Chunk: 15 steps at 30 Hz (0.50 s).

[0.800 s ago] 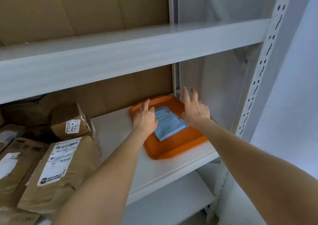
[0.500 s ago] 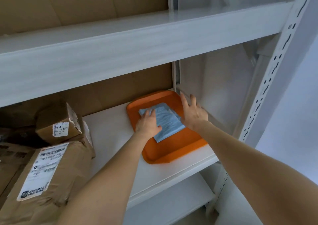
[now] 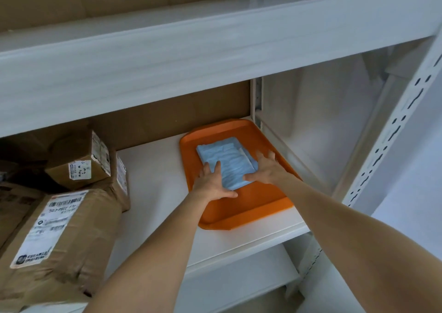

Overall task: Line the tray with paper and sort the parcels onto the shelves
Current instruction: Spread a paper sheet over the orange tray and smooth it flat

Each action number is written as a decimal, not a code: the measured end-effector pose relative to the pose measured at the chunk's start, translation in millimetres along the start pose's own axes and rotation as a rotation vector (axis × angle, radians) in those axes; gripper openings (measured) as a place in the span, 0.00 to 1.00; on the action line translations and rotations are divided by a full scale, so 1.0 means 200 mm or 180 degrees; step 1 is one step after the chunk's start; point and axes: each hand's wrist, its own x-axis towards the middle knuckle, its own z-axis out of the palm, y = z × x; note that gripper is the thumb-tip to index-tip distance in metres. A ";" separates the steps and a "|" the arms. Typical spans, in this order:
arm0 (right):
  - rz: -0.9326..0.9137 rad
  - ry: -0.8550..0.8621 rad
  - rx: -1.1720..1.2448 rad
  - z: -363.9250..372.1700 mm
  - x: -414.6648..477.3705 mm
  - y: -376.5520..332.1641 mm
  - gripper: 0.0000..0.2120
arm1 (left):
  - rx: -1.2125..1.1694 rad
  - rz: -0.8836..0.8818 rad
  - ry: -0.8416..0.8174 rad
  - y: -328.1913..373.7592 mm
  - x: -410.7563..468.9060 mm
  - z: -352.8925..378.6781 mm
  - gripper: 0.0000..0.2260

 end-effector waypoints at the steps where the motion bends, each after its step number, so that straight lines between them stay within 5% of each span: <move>1: 0.0036 0.0095 0.0069 0.00 0.02 0.00 0.45 | 0.0145 0.0056 0.0073 0.00 0.00 0.00 0.51; 11: 0.0495 0.0159 0.1048 0.03 0.08 -0.03 0.29 | 0.0176 0.0139 0.0088 -0.03 -0.01 0.02 0.37; 15: 0.0514 0.0058 0.0849 0.03 0.04 -0.04 0.18 | 0.0147 0.0209 0.0115 -0.05 -0.02 0.00 0.31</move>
